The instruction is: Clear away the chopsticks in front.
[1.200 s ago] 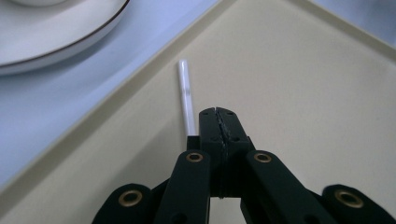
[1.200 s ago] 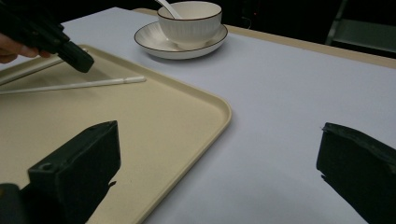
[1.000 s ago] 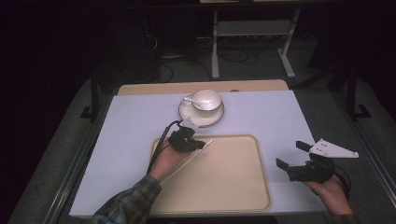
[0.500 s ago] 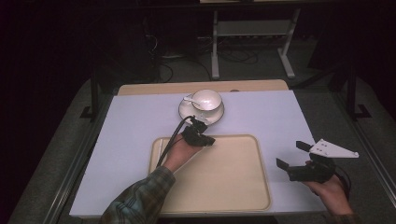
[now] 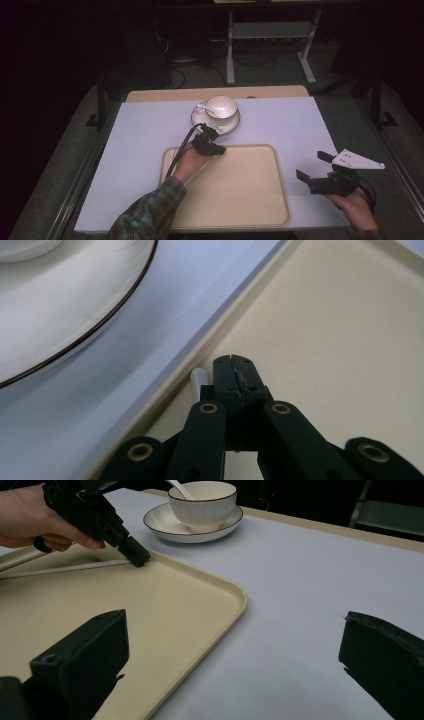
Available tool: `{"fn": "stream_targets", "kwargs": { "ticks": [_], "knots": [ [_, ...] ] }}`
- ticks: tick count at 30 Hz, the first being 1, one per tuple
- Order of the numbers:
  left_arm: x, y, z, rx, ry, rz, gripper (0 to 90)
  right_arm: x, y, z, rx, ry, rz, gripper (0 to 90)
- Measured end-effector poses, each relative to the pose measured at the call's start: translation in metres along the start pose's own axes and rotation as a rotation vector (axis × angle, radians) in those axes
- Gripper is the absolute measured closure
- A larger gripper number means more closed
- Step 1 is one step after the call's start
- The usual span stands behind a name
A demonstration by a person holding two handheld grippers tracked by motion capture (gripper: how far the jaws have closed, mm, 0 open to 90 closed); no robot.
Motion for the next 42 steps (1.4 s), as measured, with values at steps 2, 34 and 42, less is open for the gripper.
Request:
{"fn": "stream_targets", "kwargs": {
  "ticks": [2,34,42],
  "knots": [
    [-0.003,-0.004,0.003,0.008,-0.006,0.002,89.9,0.000,0.000,0.000,0.000,0.000,0.000,0.0],
    [-0.050,-0.050,0.028,0.071,-0.063,0.006,90.0,0.001,0.000,0.000,-0.005,-0.003,-0.003,0.0],
    [-0.065,-0.063,0.032,0.071,-0.092,-0.014,89.9,0.000,0.000,0.001,-0.002,-0.007,0.000,0.0]
  ]
}}
Point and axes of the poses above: each handheld gripper's, and its own axes: y roughly forward along the jaws, x roughly out of its top, z roughly to its left, the point moved 6 cm from there along y, roughly forward along the jaws, and after that the axes turned 4 degrees about -x, right-handed, at the moved point
